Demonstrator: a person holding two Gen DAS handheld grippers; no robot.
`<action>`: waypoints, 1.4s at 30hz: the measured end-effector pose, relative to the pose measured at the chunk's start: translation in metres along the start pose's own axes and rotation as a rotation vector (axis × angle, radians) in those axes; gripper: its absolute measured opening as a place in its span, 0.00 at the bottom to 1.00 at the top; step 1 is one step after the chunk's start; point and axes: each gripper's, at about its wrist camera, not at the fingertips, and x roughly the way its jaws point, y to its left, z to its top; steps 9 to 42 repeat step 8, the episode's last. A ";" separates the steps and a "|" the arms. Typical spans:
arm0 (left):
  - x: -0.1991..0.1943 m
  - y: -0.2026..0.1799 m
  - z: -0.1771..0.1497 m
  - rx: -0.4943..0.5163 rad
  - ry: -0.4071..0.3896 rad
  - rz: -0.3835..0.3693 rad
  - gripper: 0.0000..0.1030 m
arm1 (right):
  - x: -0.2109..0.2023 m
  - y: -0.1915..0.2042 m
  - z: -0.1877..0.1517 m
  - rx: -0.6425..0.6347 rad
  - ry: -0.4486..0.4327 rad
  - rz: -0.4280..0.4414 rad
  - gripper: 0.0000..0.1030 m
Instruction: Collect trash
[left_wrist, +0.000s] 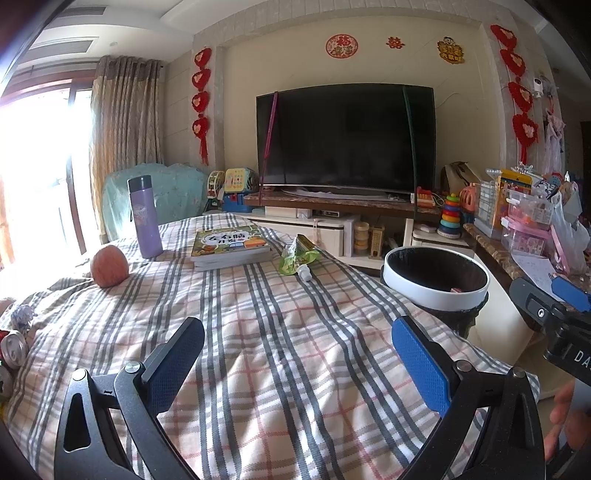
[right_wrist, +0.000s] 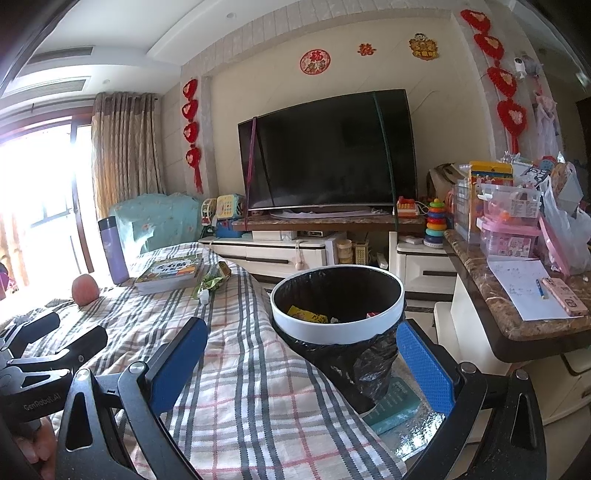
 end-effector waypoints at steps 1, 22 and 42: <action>0.000 0.001 0.000 -0.001 0.001 0.000 0.99 | 0.001 0.001 0.000 0.000 0.004 0.003 1.00; 0.004 0.006 0.002 -0.015 0.015 -0.008 0.99 | 0.005 0.005 0.001 -0.007 0.018 0.013 1.00; 0.004 0.006 0.002 -0.015 0.015 -0.008 0.99 | 0.005 0.005 0.001 -0.007 0.018 0.013 1.00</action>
